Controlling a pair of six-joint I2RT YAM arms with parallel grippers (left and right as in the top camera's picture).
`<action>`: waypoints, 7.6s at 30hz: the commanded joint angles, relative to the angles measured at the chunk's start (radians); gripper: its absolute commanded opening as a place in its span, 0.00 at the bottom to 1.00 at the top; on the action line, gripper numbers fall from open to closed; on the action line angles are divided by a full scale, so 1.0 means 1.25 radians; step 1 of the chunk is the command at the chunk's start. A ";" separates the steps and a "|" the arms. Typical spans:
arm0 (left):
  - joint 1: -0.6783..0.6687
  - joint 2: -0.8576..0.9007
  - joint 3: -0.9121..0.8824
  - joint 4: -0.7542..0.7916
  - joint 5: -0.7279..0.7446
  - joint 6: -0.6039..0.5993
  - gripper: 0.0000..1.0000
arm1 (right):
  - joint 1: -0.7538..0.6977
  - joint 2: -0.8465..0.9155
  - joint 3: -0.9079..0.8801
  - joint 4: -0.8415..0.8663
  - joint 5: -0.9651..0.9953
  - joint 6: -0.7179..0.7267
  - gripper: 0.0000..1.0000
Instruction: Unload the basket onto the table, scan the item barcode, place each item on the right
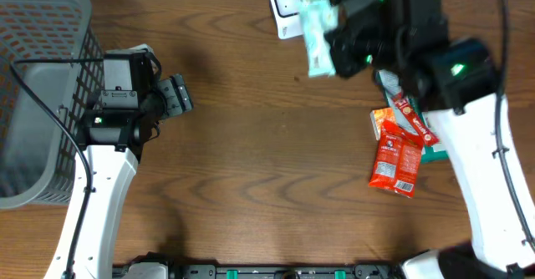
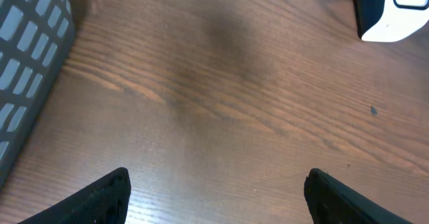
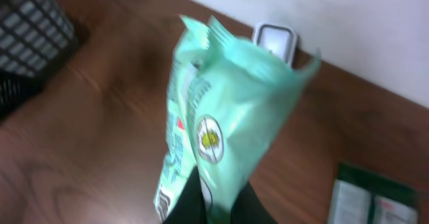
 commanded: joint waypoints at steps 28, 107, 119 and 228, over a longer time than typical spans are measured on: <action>0.003 0.002 0.004 -0.002 -0.010 0.005 0.84 | 0.113 0.689 0.364 0.517 0.580 -0.520 0.01; 0.003 0.002 0.004 -0.002 -0.010 0.005 0.84 | -0.323 0.400 0.290 -0.285 -0.018 -0.005 0.01; 0.003 0.002 0.004 -0.002 -0.010 0.005 0.84 | -0.448 0.400 -0.140 -0.078 -0.017 -0.090 0.01; 0.003 0.002 0.004 -0.002 -0.010 0.005 0.84 | -0.297 -0.843 -0.423 -0.031 0.063 -0.127 0.99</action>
